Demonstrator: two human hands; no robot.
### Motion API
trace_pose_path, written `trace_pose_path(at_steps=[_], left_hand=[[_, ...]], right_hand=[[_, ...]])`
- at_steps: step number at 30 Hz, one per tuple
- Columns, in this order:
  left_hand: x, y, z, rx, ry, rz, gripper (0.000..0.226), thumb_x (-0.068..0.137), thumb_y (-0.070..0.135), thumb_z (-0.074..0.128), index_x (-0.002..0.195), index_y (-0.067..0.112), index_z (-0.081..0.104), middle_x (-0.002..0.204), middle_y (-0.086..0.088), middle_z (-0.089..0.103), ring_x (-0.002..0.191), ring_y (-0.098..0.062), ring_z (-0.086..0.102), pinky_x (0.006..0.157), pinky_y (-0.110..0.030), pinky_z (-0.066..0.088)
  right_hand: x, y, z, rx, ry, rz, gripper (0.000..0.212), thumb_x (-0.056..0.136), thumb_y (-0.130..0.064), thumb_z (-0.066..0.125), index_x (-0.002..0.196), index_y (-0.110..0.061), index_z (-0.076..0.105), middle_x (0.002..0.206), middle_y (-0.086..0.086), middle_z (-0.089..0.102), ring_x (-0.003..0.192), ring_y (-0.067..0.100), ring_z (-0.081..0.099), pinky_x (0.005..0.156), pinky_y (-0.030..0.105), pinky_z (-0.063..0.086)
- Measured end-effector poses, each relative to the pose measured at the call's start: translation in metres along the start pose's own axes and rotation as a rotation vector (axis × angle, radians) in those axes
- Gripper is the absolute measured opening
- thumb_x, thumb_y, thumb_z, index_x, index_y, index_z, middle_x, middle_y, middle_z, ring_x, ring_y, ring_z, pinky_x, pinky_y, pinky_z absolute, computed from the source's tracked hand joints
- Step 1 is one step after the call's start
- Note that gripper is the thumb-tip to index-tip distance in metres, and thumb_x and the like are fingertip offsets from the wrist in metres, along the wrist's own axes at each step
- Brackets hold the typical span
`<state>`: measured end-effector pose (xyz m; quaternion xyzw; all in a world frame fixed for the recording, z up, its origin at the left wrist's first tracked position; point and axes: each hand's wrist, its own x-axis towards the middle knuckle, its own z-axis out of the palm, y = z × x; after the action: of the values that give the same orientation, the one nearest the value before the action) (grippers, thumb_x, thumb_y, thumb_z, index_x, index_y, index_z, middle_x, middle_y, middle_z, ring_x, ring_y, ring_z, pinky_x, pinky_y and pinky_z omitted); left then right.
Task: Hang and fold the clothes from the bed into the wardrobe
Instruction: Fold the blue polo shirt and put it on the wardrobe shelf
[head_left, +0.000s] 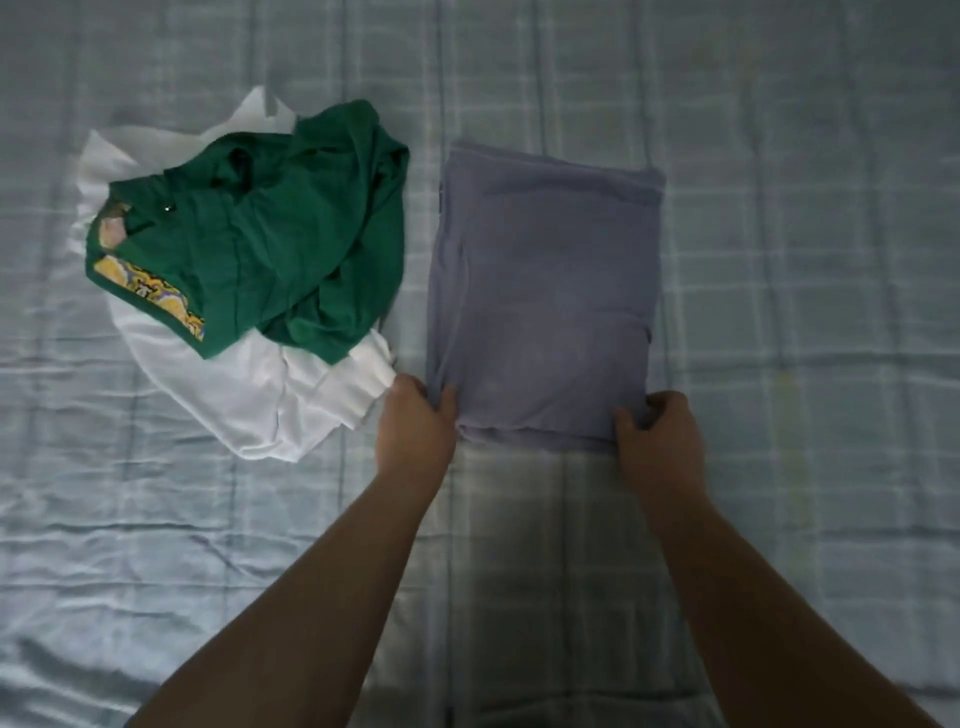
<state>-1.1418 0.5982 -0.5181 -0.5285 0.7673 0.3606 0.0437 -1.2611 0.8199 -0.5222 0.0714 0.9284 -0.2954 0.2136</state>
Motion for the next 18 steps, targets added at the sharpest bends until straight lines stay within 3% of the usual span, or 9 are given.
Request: trace_pose_path(at_steps=[4, 6, 8, 10, 13, 15, 18], left_hand=[[0.002, 0.001, 0.003, 0.072, -0.145, -0.031, 0.035, 0.095, 0.042, 0.058, 0.077, 0.013, 0.051, 0.066, 0.004, 0.050, 0.072, -0.025, 0.052, 0.062, -0.031, 0.032], [0.003, 0.001, -0.002, -0.016, -0.140, -0.071, 0.033, 0.092, 0.040, 0.062, 0.073, 0.015, 0.053, 0.065, 0.002, 0.056, 0.067, -0.027, 0.060, 0.060, -0.033, 0.042], [0.002, 0.001, -0.007, -0.223, -0.168, -0.164, 0.026, 0.091, 0.034, 0.067, 0.075, 0.018, 0.056, 0.070, 0.000, 0.060, 0.057, -0.021, 0.065, 0.060, -0.036, 0.055], [-0.005, 0.002, -0.008, -0.354, -0.302, -0.273, 0.022, 0.094, 0.028, 0.068, 0.083, 0.010, 0.062, 0.074, -0.003, 0.058, 0.048, -0.013, 0.061, 0.057, -0.033, 0.058], [-0.016, 0.002, 0.000, -0.393, -0.393, -0.340, 0.020, 0.094, 0.023, 0.069, 0.096, 0.004, 0.062, 0.089, -0.009, 0.060, 0.072, -0.018, 0.063, 0.053, -0.030, 0.060], [-0.019, 0.002, 0.006, -0.404, -0.403, -0.337, 0.020, 0.093, 0.024, 0.069, 0.095, 0.006, 0.062, 0.096, -0.009, 0.065, 0.081, -0.017, 0.067, 0.051, -0.026, 0.058], [-0.020, 0.001, 0.012, -0.433, -0.394, -0.330, 0.022, 0.093, 0.026, 0.069, 0.103, 0.007, 0.063, 0.088, -0.008, 0.069, 0.070, -0.014, 0.067, 0.050, -0.025, 0.053]], right_hand=[[0.003, -0.004, -0.005, -0.169, -0.144, -0.046, 0.022, 0.088, -0.034, 0.064, 0.088, -0.015, 0.053, 0.092, 0.016, 0.065, 0.090, 0.036, 0.063, 0.068, 0.030, 0.034], [0.007, -0.004, -0.010, -0.185, -0.175, -0.054, 0.017, 0.090, -0.027, 0.061, 0.086, -0.011, 0.058, 0.092, 0.020, 0.065, 0.091, 0.040, 0.063, 0.068, 0.032, 0.035], [0.013, -0.001, -0.017, -0.110, -0.187, -0.011, 0.016, 0.090, -0.021, 0.061, 0.082, -0.007, 0.060, 0.083, 0.020, 0.063, 0.090, 0.041, 0.064, 0.068, 0.034, 0.038], [0.019, 0.006, -0.022, 0.013, -0.206, 0.073, 0.020, 0.090, -0.020, 0.063, 0.088, 0.000, 0.066, 0.086, 0.023, 0.066, 0.090, 0.041, 0.066, 0.072, 0.042, 0.049], [0.015, 0.018, -0.026, 0.259, -0.272, 0.216, 0.014, 0.091, -0.013, 0.062, 0.092, -0.001, 0.067, 0.094, 0.026, 0.067, 0.088, 0.041, 0.067, 0.084, 0.055, 0.057], [0.011, 0.023, -0.025, 0.367, -0.257, 0.263, 0.012, 0.092, -0.011, 0.062, 0.080, -0.011, 0.065, 0.086, 0.017, 0.066, 0.074, 0.027, 0.066, 0.079, 0.050, 0.060], [0.010, 0.024, -0.026, 0.435, -0.253, 0.272, 0.013, 0.093, -0.006, 0.061, 0.082, -0.010, 0.064, 0.086, 0.014, 0.064, 0.074, 0.024, 0.064, 0.068, 0.039, 0.060]])
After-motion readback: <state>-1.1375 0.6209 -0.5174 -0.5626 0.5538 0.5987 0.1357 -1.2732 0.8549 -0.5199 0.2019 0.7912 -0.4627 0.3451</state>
